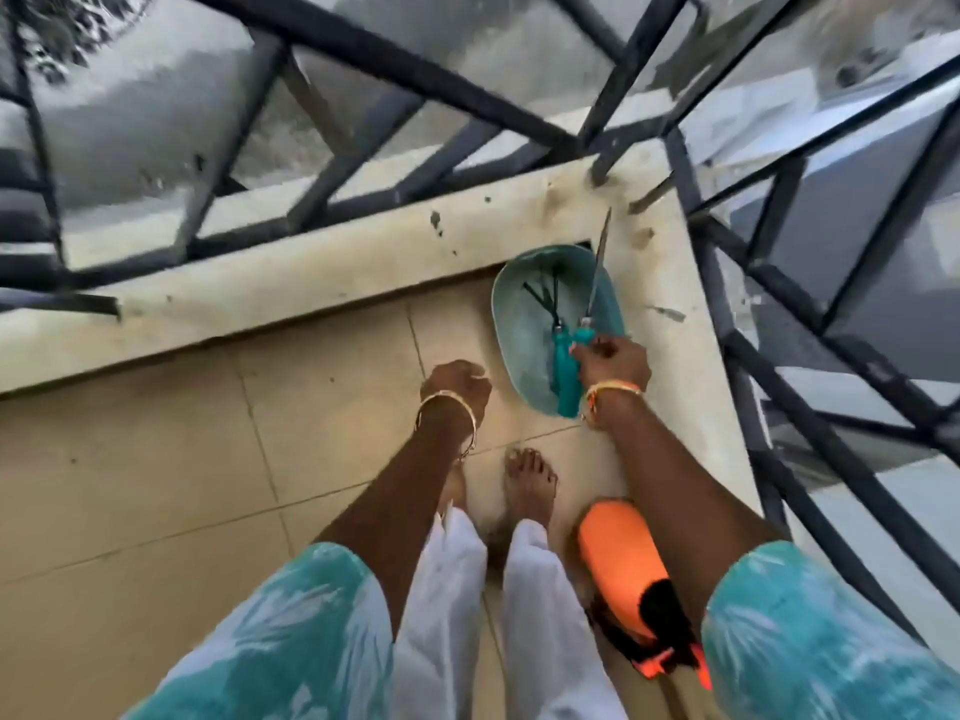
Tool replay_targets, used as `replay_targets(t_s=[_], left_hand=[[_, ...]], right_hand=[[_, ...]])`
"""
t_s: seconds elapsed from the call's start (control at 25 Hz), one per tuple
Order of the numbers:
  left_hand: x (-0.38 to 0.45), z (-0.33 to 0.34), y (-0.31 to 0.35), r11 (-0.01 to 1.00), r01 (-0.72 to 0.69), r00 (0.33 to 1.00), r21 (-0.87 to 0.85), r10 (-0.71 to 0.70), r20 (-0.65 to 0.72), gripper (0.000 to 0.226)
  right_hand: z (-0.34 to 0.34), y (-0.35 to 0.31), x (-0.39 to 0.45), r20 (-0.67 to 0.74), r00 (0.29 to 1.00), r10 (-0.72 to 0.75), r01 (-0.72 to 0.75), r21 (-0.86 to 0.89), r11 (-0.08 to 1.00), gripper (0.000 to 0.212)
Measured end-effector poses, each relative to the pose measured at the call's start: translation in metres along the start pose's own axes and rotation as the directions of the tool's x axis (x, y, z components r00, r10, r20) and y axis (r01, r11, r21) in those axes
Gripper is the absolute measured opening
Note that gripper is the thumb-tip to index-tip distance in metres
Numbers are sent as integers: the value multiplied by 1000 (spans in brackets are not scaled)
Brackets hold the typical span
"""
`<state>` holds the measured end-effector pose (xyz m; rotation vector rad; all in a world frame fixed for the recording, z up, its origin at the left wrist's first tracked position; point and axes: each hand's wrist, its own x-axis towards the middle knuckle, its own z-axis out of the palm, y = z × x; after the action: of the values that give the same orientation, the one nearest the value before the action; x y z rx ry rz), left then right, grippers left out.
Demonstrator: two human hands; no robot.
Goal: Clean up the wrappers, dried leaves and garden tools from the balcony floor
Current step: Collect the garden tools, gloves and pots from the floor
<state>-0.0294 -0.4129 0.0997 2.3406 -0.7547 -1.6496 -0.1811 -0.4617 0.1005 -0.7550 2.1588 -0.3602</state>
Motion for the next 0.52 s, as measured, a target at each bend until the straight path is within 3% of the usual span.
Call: replay_targets(t_s=[0.16, 0.28, 0.52], left_hand=[[65, 54, -28, 994, 90, 995, -62, -93, -46, 32], [90, 74, -34, 998, 53, 997, -42, -55, -49, 35], [118, 91, -35, 987, 29, 990, -158, -50, -129, 13]], right_hand=[[45, 26, 64, -54, 997, -54, 51, -62, 997, 28], [69, 46, 96, -77, 995, -70, 57, -165, 985, 24], [92, 71, 140, -70, 997, -39, 18, -283, 959, 24]])
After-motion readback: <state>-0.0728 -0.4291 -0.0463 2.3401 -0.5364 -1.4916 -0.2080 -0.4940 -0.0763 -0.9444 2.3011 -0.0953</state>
